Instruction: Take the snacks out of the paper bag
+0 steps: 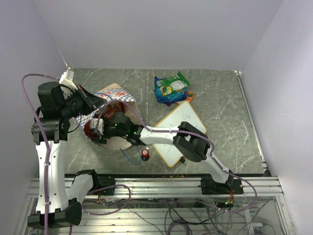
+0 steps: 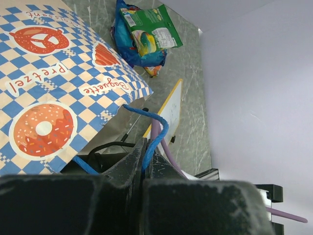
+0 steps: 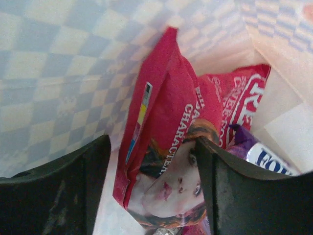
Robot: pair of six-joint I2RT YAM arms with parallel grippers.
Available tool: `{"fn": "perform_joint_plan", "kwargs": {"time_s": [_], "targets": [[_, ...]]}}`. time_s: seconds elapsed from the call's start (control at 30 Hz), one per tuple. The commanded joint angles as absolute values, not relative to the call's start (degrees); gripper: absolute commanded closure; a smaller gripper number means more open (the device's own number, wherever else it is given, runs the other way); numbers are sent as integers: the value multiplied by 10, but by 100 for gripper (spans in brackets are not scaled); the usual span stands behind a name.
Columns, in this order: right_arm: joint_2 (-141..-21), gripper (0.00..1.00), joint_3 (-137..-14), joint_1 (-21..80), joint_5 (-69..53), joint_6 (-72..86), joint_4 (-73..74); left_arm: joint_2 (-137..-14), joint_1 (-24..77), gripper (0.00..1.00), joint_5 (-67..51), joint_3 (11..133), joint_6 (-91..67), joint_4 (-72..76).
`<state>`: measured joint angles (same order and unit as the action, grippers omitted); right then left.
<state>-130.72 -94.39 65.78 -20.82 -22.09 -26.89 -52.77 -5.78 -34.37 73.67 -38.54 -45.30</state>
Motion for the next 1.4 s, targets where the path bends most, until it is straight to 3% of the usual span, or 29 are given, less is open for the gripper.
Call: {"fn": "perform_joint_plan", "kwargs": {"time_s": [0.0,0.2,0.33,0.47,1.37], "targets": [[-1325,37,-961,657,-124,-195,-300,-518,-55,93,-345,736,-392,-451],[-1294,72,-930,653,-71,-197,-308,-515,-55,93,-308,740,-388,-476],[-1258,88,-898,642,-69,-149,-324,-518,-55,93,-285,756,-370,-493],[-1222,98,-870,636,-82,-111,-325,-518,-55,93,-271,768,-364,-499],[-1003,100,-785,636,-7,19,-220,-586,-56,93,-174,849,-407,-614]]}}
